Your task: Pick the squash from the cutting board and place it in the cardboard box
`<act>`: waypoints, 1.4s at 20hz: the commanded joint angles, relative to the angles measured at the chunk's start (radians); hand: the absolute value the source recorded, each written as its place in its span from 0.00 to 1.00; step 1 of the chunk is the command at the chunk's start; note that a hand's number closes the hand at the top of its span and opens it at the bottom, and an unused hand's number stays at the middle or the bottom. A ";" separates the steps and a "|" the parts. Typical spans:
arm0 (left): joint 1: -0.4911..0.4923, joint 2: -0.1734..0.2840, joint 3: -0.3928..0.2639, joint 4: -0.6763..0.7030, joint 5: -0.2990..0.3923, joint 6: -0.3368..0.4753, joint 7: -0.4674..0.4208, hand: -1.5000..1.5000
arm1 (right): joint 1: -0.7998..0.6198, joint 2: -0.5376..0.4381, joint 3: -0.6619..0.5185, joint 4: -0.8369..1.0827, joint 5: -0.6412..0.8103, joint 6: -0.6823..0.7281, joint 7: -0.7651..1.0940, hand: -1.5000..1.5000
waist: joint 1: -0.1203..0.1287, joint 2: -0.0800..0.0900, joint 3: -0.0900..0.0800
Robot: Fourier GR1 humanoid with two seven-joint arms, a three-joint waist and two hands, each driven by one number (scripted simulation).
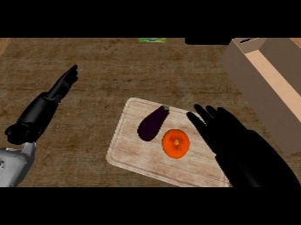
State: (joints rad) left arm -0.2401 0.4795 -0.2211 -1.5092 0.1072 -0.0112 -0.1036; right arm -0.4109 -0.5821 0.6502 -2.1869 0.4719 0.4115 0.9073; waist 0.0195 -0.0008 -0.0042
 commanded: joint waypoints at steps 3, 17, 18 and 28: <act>-0.015 -0.036 -0.021 -0.015 -0.036 0.022 0.044 0.50 | -0.143 0.237 0.150 0.088 0.002 0.143 0.325 0.00 | -0.006 -0.004 0.000; 0.000 -0.028 0.036 0.001 -0.044 -0.019 0.010 0.50 | -0.171 0.441 0.221 0.347 0.143 0.132 0.379 0.00 | -0.019 -0.002 0.002; 0.011 -0.034 0.029 -0.084 -0.036 -0.010 0.075 0.50 | -0.142 0.385 0.159 0.340 0.143 0.119 0.317 0.00 | -0.016 -0.003 0.004; 0.016 -0.072 0.054 -0.013 -0.070 -0.033 0.019 0.50 | -0.106 0.459 0.131 0.402 0.249 0.203 0.281 0.00 | -0.020 -0.002 0.003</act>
State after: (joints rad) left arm -0.2436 0.4289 -0.1616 -1.5164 0.0567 -0.0500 -0.0715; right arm -0.5061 -0.1656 0.7940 -1.7968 0.6942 0.5230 1.0345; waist -0.0014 -0.0016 -0.0006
